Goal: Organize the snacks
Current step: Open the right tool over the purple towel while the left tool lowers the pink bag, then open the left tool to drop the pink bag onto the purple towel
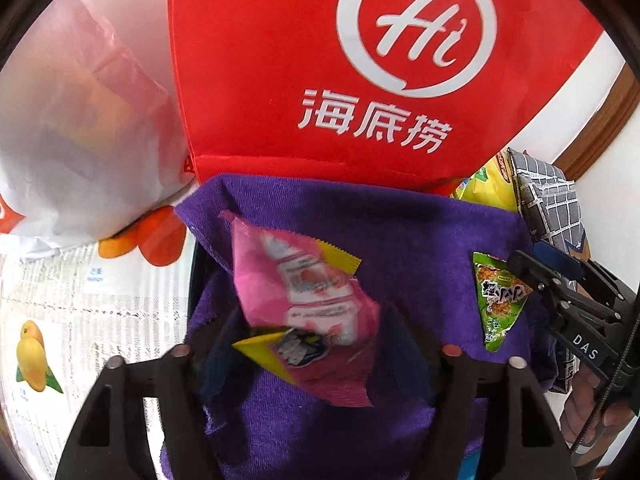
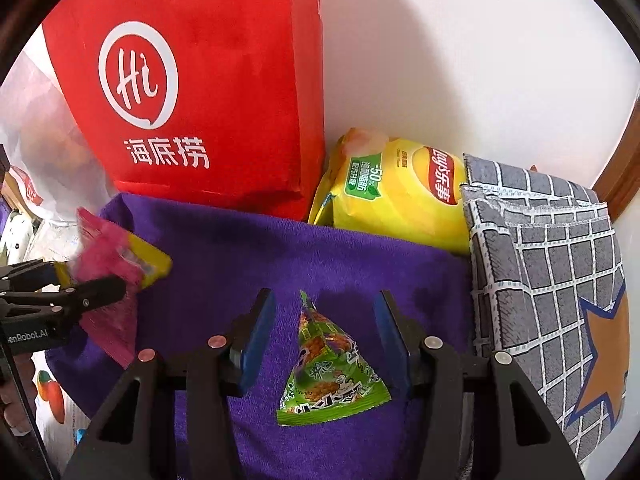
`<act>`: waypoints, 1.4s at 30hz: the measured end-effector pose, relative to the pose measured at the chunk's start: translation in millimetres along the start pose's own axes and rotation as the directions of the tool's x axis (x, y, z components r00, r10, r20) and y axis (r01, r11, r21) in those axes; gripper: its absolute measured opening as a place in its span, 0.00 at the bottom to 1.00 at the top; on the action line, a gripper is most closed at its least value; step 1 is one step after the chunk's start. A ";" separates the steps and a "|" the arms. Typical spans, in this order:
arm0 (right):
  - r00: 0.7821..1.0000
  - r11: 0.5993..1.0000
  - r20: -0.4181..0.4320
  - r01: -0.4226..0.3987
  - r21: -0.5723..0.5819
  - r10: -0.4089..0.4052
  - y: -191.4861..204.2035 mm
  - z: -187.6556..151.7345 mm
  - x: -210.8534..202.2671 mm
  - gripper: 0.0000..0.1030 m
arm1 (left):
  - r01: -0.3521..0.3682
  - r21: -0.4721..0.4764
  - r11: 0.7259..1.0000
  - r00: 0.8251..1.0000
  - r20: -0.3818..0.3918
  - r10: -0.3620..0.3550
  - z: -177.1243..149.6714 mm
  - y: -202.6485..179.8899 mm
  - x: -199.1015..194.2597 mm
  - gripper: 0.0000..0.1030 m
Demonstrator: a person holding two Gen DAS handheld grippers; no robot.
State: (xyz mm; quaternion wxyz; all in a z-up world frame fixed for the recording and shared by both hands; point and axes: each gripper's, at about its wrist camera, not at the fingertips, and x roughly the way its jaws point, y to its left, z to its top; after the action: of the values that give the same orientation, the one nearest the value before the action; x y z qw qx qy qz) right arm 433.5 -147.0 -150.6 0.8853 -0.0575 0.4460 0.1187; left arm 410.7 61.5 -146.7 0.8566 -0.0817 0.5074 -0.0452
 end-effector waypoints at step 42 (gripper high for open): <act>0.983 0.995 0.181 0.021 0.094 -0.038 24.1 -153.8 -221.5 0.81 | 0.028 0.033 0.999 0.975 0.220 -0.035 -157.6 -31.1 -213.6 0.79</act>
State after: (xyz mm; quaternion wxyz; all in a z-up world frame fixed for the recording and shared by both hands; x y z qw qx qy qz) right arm 180.7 -190.9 -64.2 0.9258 -0.0125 0.3671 0.0897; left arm 170.0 50.4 -31.1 0.9080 -0.0815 0.4070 -0.0569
